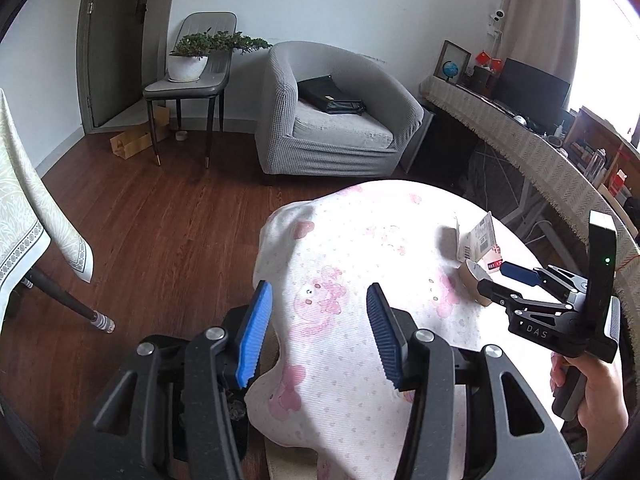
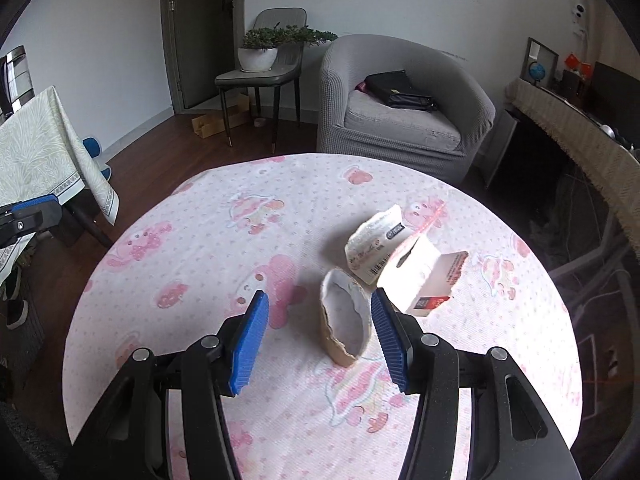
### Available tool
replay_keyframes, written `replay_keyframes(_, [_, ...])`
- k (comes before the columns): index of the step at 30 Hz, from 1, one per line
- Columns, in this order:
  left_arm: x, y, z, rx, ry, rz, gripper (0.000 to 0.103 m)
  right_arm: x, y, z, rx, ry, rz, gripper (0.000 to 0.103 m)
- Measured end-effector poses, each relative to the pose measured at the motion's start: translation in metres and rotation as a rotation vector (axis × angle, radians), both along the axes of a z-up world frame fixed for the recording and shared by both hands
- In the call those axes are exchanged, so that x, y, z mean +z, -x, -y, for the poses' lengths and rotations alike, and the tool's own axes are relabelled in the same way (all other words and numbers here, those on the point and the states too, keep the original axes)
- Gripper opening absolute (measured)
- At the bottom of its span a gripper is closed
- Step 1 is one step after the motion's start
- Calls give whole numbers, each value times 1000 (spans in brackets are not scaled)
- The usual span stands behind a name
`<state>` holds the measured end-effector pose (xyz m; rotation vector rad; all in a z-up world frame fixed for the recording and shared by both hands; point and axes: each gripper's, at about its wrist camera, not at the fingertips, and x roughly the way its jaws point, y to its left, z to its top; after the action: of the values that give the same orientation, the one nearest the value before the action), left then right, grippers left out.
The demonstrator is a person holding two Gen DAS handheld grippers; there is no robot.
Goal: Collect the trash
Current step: 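Grasp the brown cardboard tape core with the right gripper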
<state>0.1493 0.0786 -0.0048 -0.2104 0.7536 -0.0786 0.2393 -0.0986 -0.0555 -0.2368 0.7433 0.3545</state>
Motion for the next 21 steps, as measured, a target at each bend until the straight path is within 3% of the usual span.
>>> replay_keyframes(5, [-7, -10, 19, -29, -3, -14, 53, -11, -12, 4, -11, 4, -27, 54])
replay_keyframes(13, [-12, -20, 54, -109, -30, -2, 65, -21, -23, 9, -1, -26, -51, 29])
replay_keyframes(21, [-19, -30, 91, -149, -73, 11, 65, -6, -8, 39, 25, -98, -52, 29])
